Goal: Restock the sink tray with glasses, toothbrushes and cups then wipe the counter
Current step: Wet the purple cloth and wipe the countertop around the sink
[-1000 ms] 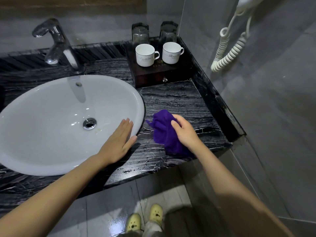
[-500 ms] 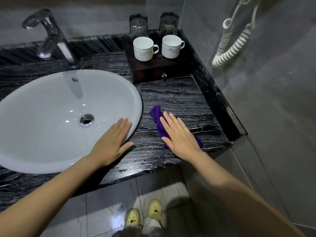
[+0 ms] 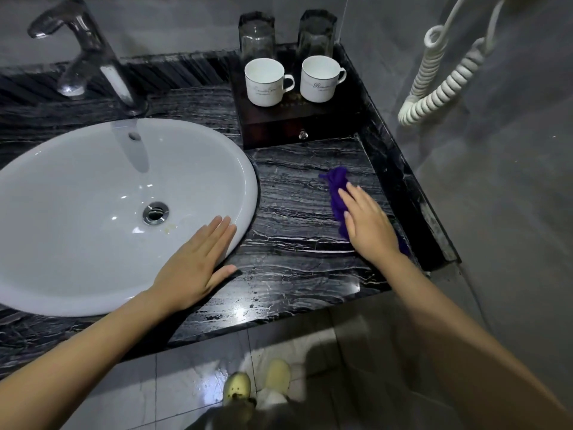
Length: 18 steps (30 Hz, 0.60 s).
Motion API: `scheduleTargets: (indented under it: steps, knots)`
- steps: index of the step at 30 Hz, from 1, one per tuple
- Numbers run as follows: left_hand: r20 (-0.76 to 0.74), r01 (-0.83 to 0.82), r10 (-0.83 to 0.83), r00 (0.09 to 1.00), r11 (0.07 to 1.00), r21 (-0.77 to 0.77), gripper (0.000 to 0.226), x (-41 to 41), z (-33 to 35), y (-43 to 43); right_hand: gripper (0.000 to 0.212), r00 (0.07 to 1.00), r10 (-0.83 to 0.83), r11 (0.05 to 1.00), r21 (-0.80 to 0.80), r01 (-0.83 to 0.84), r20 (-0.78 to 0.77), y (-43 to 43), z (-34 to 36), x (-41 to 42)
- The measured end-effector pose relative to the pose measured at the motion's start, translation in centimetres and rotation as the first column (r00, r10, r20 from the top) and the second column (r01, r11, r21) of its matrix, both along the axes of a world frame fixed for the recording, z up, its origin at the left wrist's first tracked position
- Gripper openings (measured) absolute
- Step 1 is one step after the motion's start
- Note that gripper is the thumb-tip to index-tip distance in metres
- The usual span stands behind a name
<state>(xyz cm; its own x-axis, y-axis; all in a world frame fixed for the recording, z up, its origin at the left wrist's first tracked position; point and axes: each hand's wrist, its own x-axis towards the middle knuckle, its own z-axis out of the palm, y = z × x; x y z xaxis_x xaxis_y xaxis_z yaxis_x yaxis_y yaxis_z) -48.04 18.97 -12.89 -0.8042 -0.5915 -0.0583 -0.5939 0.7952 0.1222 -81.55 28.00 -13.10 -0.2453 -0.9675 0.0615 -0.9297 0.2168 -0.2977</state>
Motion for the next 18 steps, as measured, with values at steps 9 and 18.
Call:
scheduleTargets:
  steps: [9, 18]
  knots:
    - [0.005, 0.005, -0.005, 1.0, 1.0, -0.016, 0.073, -0.1, 0.2, 0.1, 0.046, 0.972, 0.234, 0.972, 0.015, -0.234, 0.039, -1.7, 0.0, 2.7]
    - [-0.003, 0.026, -0.026, 1.0, 1.0, -0.015, 0.073, 0.2, 0.0, -0.1, 0.051, 0.986, 0.151, 0.988, 0.009, -0.151, 0.065, 5.0, 0.1, 5.1]
